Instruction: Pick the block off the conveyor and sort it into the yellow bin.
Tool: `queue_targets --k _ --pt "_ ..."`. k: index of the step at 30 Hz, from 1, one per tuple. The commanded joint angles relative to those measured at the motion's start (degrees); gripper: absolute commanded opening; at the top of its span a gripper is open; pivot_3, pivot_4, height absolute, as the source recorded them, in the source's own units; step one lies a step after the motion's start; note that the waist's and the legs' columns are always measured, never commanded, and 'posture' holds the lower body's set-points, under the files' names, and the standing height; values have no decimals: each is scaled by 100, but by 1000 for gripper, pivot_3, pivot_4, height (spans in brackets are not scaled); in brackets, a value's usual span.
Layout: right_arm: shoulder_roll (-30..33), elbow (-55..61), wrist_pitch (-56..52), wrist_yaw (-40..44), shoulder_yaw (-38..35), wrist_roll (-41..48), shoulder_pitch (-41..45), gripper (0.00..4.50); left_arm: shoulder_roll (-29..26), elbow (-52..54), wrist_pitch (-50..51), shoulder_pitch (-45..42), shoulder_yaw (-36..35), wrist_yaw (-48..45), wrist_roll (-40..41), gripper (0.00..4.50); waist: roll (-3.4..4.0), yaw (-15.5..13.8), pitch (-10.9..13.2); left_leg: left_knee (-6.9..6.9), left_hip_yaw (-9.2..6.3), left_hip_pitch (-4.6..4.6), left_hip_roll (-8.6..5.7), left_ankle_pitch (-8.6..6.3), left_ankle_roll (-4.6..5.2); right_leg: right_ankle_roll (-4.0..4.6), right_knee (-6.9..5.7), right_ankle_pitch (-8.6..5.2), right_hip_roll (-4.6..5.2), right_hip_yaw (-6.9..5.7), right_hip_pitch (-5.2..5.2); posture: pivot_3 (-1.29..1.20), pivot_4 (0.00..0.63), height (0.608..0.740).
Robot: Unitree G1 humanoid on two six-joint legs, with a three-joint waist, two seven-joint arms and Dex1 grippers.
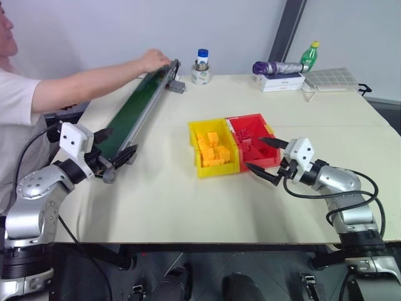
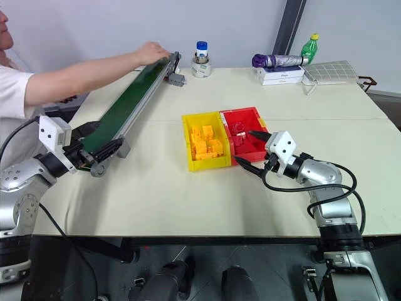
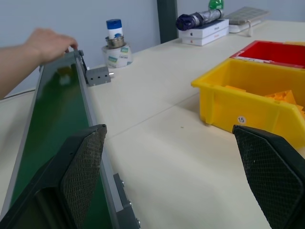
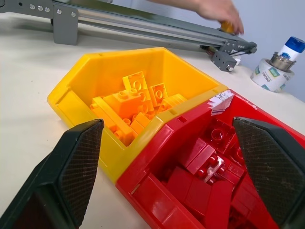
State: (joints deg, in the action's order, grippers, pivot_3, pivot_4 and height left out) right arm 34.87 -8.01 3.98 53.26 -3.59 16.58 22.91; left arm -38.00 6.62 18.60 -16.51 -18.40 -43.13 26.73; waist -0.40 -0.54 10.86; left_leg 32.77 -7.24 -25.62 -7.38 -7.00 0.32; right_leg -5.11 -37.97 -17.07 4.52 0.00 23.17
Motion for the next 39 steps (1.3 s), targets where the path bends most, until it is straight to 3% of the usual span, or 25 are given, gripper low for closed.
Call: queue_targets --k 1,12,19,26,31,39 --pt "72 222 15 19 -138 87 65 4500 -10 167 -163 -54 7 69 -58 4464 0 0 0 0 0 0 0 0 0 0 0 0 0 0 0 0 150 740" --pt "58 131 28 70 -132 85 128 4500 192 639 -256 337 -241 553 -40 4464 0 15 0 0 0 -1 0 0 0 0 1 0 0 1 0 0 150 740" --pt "13 58 66 84 -111 76 175 4500 879 1149 -691 956 -669 1991 -685 4464 0 8 0 0 2 -2 0 0 0 0 2 0 2 1 -4 0 150 740" --pt "-120 -97 155 94 -41 57 288 4500 1387 1573 -69 1400 -616 3132 -1089 4464 -2 -18 0 2 2 -1 0 0 1 -1 0 0 2 -1 -6 0 150 740" --pt "-168 -240 216 122 -21 22 423 4500 1531 1644 -55 1337 -536 3241 -1026 4464 -2 -16 0 9 2 -1 -1 0 0 -2 1 1 1 -2 -9 0 150 740" --pt "-222 -265 252 122 2 11 467 4500 1304 1237 -196 1028 -646 3143 -1065 4464 -1 -13 0 8 3 0 0 0 0 -2 0 1 0 -3 -6 0 150 740"
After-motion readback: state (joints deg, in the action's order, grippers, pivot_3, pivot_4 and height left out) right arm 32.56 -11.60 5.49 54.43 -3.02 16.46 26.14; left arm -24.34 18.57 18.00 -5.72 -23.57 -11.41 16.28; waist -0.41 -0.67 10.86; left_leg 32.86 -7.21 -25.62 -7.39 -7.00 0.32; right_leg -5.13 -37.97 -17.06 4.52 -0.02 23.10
